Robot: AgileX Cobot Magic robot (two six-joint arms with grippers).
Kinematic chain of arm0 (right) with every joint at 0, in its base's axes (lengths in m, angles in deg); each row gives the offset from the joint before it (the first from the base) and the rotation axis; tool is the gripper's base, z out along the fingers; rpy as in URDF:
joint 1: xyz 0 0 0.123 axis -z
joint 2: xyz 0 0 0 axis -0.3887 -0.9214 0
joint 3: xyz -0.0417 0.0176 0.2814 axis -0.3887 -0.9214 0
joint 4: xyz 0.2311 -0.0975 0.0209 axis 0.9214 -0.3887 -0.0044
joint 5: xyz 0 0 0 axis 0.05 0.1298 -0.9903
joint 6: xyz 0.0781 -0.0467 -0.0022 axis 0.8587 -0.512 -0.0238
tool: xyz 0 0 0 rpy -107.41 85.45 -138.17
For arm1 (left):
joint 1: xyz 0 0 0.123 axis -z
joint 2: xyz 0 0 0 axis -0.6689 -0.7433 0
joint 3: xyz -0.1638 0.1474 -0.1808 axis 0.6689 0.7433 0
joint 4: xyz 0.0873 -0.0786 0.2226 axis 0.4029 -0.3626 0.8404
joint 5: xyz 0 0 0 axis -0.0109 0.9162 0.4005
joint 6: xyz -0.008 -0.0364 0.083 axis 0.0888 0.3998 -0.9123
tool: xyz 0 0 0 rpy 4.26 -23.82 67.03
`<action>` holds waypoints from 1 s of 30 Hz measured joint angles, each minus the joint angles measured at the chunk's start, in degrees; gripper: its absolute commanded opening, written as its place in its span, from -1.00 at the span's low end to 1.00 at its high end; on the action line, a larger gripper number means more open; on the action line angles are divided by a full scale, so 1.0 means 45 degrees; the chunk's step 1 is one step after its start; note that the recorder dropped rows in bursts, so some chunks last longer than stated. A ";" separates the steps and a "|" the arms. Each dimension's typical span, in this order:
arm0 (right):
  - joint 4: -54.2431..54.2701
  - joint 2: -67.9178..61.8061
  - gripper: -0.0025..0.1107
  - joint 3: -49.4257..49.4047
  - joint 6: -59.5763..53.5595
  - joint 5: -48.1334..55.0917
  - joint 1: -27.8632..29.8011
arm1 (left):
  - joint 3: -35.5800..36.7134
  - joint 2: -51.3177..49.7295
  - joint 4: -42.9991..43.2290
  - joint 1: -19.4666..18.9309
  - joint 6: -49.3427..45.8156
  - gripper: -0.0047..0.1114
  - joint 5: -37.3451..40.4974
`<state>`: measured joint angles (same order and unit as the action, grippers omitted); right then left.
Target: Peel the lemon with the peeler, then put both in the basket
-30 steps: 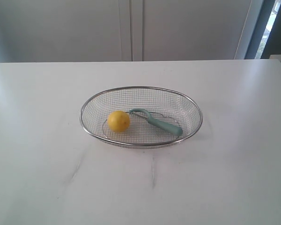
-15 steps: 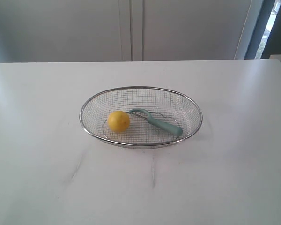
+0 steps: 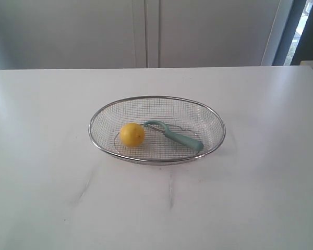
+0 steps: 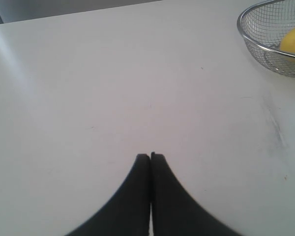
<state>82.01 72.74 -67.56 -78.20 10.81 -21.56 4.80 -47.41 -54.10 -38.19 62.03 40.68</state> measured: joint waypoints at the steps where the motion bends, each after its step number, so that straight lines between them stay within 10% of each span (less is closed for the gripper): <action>1: 0.0000 0.0000 -0.96 0.0000 0.0580 0.0024 0.0000 | 0.0000 0.0000 0.0000 0.0000 0.0000 -0.92 0.0000; 30: 0.0000 0.0000 -0.96 0.0000 0.1999 0.0131 -0.0499 | 0.0000 0.0000 0.0000 0.0000 0.0000 -0.92 0.0000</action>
<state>82.01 72.74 -67.56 -69.21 11.40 -23.80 4.80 -47.41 -54.10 -38.19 62.03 40.68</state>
